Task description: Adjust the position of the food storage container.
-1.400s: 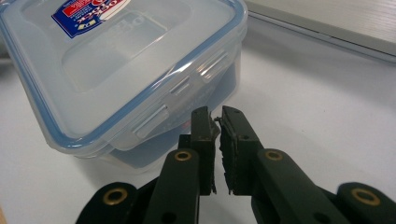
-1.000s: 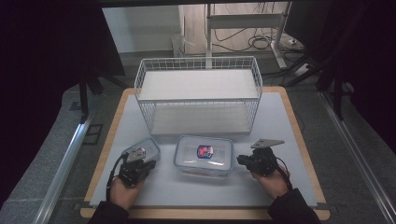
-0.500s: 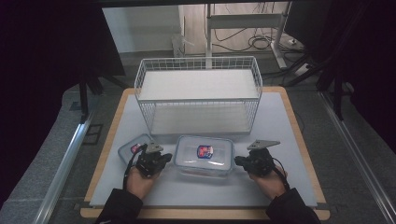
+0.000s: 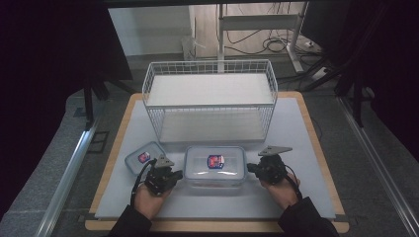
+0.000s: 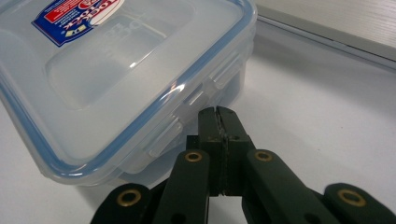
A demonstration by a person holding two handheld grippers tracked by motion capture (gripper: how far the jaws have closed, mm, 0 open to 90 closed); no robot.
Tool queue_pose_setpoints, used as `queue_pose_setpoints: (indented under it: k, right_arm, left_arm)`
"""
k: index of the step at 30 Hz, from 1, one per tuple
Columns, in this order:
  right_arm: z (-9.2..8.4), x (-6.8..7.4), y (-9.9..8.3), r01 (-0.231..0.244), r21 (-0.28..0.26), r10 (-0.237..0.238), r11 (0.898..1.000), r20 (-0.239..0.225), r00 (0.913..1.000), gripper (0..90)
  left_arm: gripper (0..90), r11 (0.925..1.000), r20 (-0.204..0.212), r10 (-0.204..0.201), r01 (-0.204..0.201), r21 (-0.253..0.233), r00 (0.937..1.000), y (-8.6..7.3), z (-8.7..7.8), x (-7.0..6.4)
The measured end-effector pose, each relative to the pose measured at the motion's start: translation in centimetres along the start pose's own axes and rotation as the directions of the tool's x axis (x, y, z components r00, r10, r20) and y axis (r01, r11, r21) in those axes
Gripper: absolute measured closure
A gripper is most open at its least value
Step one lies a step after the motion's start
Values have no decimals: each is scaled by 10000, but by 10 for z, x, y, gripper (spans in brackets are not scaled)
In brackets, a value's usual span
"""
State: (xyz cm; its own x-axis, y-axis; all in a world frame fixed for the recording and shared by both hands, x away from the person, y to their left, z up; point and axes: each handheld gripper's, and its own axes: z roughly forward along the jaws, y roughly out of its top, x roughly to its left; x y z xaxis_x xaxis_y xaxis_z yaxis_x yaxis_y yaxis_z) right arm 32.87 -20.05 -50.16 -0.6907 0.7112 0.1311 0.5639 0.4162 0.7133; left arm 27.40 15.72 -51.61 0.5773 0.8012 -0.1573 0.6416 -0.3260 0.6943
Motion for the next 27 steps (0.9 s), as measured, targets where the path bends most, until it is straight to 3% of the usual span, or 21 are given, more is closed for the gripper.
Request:
queue_pose_setpoints:
  k: [3,4,5,6,8,11,12,14,16,17,20,27]
  right_arm:
    - [0,-1,0,18,9,-18,10000,-35,10000,893]
    - [0,-1,0,31,27,-31,10000,-49,10000,884]
    - [-1,-1,0,103,52,-103,9999,9,9999,861]
    - [-2,0,0,283,84,-284,9996,112,9995,842]
    - [-8,2,0,678,99,-681,9977,412,9968,795]
    - [-19,-4,-5,863,-43,-861,9963,390,9955,680]
    - [-19,-4,-5,863,-43,-861,9963,390,9955,680]
    - [-25,-9,-10,758,-131,-755,9970,246,9968,581]
    - [-27,-10,-12,759,-157,-755,9970,214,9969,552]
    - [-29,-11,-14,732,-133,-731,9972,73,9973,480]
    - [-29,-10,-15,792,-156,-792,9967,-27,9969,400]
    - [-24,-9,-17,904,-115,-904,9958,-55,9959,284]
  left_arm:
    - [891,9999,343,86,-91,141,9994,-2,1,0]
    - [879,9998,289,153,-156,104,9995,-2,0,0]
    - [855,9994,113,335,-337,110,9994,-2,-2,-1]
    - [831,9981,-342,621,-619,75,9975,-2,-5,0]
    - [729,9961,-788,849,-866,-182,9933,-3,-12,2]
    - [520,9952,-782,721,-769,-606,9943,-6,-19,7]
    - [520,9942,-772,742,-798,-724,9943,-7,-21,8]
    - [384,9918,-742,853,-918,-885,9936,-9,-23,10]
    - [359,9896,-658,928,-993,-1040,9935,-11,-24,11]
    - [284,9877,-651,1031,-1099,-1111,9925,-12,-25,12]
    - [239,9843,-610,1170,-1239,-1256,9913,-18,-28,14]
    - [165,9875,-327,725,-763,-1382,9968,-25,-36,21]
